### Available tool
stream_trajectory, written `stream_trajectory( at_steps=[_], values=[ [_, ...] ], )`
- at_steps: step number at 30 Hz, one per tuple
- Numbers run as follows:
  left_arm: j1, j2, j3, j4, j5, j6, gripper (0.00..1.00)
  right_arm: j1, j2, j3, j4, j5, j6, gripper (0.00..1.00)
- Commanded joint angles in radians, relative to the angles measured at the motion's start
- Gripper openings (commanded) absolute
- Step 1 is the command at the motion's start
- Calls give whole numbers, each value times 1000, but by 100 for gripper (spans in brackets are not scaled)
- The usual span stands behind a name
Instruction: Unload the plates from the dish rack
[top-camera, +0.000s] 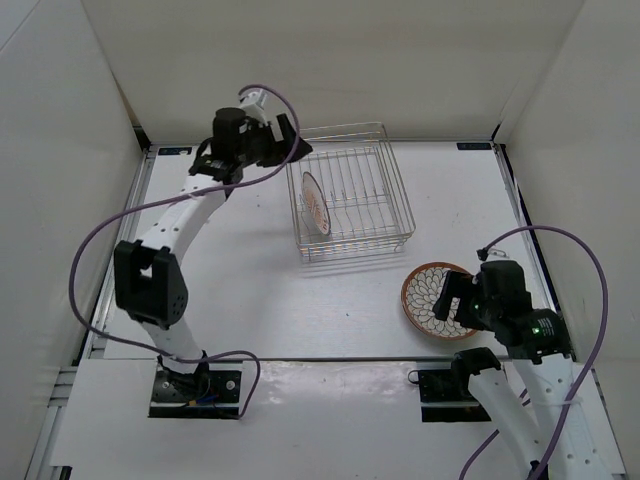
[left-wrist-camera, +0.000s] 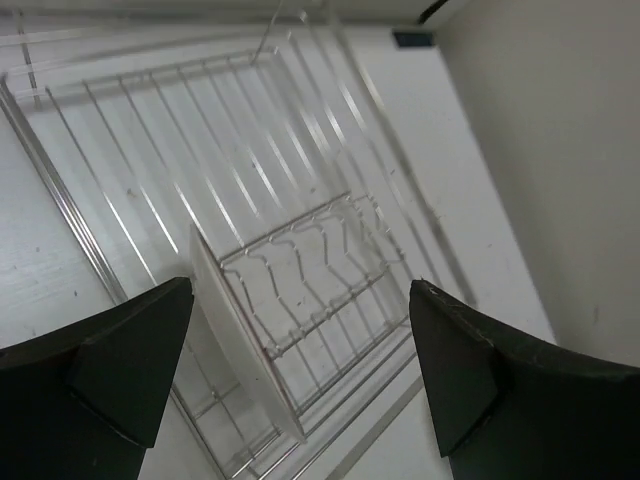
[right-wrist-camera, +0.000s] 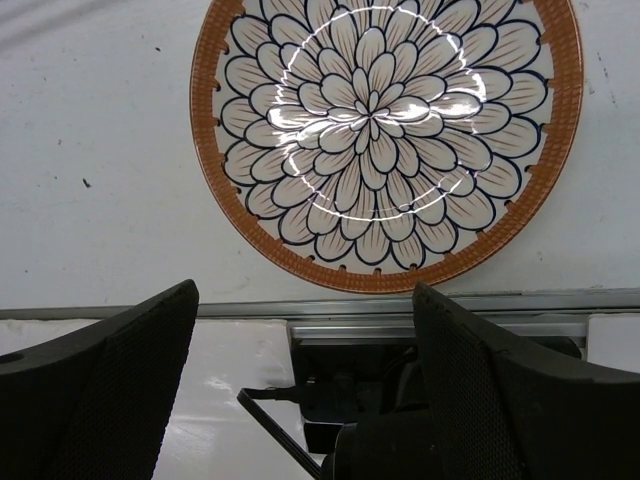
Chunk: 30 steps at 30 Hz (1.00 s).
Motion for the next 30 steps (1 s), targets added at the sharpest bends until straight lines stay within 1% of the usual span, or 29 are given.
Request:
stream_trajectory(
  at_steps=[1, 4, 5, 6, 7, 10, 13, 17, 18, 19, 22, 23, 24, 25, 26, 27, 28, 29, 30],
  values=[
    [-55, 73, 50, -211, -130, 93, 100, 9, 14, -9, 23, -12, -23, 89],
    [-76, 114, 68, -220, -150, 108, 100, 8, 20, -14, 23, -21, -23, 89],
    [-87, 126, 127, -263, -157, 126, 100, 6, 17, -17, 24, -24, -25, 89],
    [-93, 148, 145, -313, -170, 143, 100, 9, 20, -18, 26, -21, -23, 89],
    [-102, 159, 156, -341, -231, 151, 100, 6, 23, -20, 27, -24, -25, 89],
    [-129, 159, 113, -344, -302, 166, 100, 6, 21, -23, 33, -26, -23, 89],
    [-135, 134, 50, -311, -316, 156, 100, 9, 23, -21, 33, -30, -28, 89],
    [-135, 126, 34, -291, -296, 148, 100, 11, 24, -24, 36, -35, -29, 89],
    [-126, 136, 45, -312, -299, 116, 100, 12, 23, -23, 38, -35, -29, 89],
    [-121, 156, 88, -344, -299, 81, 100, 15, 23, -24, 33, -36, -29, 89],
    [-107, 208, 148, -406, -305, 29, 100, 12, 21, -26, 38, -35, -29, 89],
    [-106, 217, 181, -430, -300, 28, 100, 15, 23, -24, 36, -38, -29, 89],
    [-107, 229, 182, -433, -287, 37, 100, 12, 18, -27, 39, -35, -29, 89],
    [-106, 228, 180, -429, -283, 45, 95, 12, 17, -26, 38, -33, -29, 89],
    [-109, 228, 162, -397, -271, 51, 81, 14, 17, -28, 36, -36, -29, 89],
    [-107, 216, 156, -387, -265, 56, 75, 12, 14, -28, 36, -36, -32, 89],
    [-109, 213, 145, -369, -265, 56, 72, 14, 17, -26, 39, -35, -32, 89],
    [-109, 203, 128, -360, -265, 56, 64, 15, 14, -26, 38, -36, -29, 89],
    [-110, 202, 125, -354, -265, 56, 61, 12, 12, -28, 38, -35, -29, 89]
  ],
)
